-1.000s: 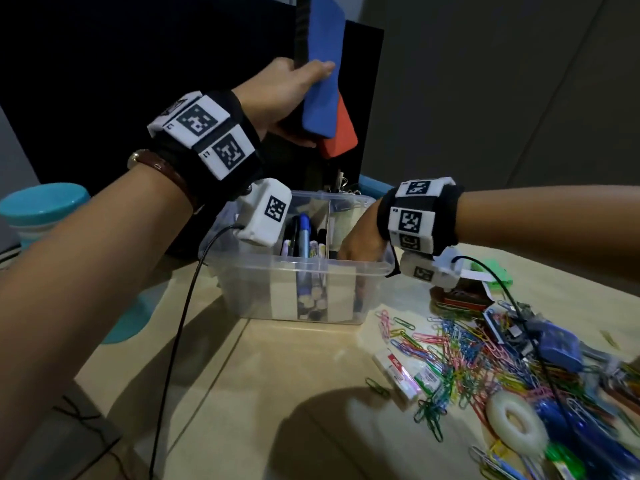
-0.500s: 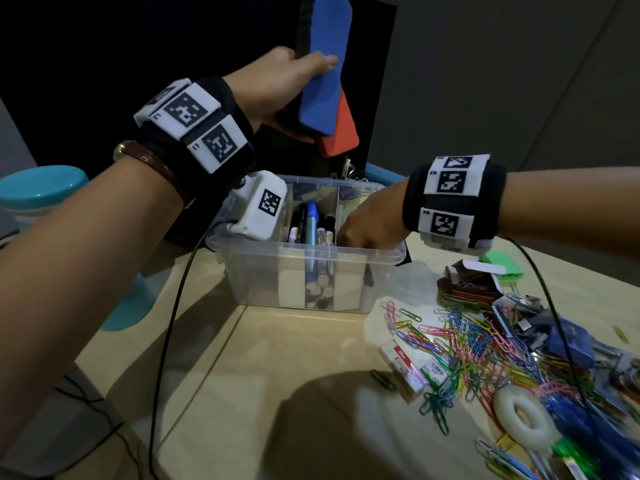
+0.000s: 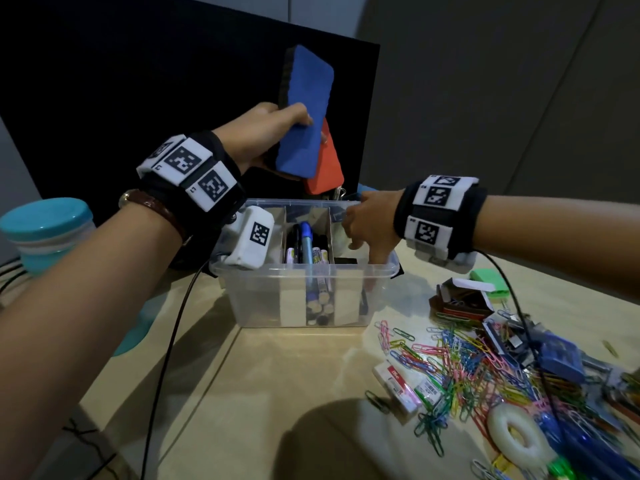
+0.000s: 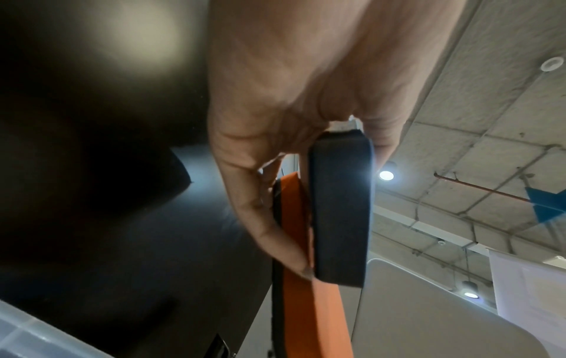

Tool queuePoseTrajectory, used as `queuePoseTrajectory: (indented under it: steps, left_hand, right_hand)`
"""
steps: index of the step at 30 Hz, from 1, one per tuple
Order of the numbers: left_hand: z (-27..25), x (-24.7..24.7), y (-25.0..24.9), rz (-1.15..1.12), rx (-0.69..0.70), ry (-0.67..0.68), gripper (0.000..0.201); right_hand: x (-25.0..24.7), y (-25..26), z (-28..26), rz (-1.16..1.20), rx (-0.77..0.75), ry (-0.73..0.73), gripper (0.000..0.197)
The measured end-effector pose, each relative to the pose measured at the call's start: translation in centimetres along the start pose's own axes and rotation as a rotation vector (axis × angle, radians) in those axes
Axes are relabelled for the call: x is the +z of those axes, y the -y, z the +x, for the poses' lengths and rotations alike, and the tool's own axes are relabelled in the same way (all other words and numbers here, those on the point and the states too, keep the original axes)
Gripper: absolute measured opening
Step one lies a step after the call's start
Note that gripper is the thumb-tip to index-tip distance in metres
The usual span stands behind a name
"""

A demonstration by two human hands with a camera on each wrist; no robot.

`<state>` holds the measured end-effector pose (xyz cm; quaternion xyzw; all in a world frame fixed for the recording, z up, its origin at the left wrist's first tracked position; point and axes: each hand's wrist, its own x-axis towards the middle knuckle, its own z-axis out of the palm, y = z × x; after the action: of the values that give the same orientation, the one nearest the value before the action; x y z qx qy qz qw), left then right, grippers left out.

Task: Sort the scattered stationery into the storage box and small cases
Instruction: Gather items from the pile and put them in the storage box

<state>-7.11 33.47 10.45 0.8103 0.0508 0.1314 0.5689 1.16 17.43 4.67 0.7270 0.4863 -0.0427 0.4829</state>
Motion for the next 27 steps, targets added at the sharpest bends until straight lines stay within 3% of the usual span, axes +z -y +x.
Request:
queuePoseTrajectory:
  steps: [3, 8, 15, 20, 24, 27]
  left_hand:
    - [0.0, 0.0, -0.2, 0.001, 0.002, -0.008, 0.046]
    - [-0.1, -0.3, -0.8, 0.023, 0.024, -0.003, 0.045]
    - [0.0, -0.1, -0.7, 0.015, 0.059, 0.026, 0.038]
    - [-0.2, -0.5, -0.4, 0.019, 0.055, 0.016, 0.038]
    - [-0.1, -0.5, -0.1, 0.041, 0.022, 0.034, 0.039]
    - [0.1, 0.0, 0.1, 0.071, 0.002, 0.055, 0.039]
  right_hand:
    - [0.1, 0.6, 1.8, 0.19, 0.015, 0.095, 0.063]
    - [-0.1, 0.9, 2.7, 0.457, -0.083, 0.111, 0.049]
    - [-0.4, 0.9, 2.5, 0.517, -0.071, 0.18, 0.063]
    - [-0.2, 1.1, 2.7, 0.494, -0.079, 0.19, 0.055]
    - [0.4, 0.7, 2.6, 0.454, -0.023, 0.096, 0.063]
    - [0.1, -0.6, 0.0, 0.547, 0.017, -0.135, 0.051]
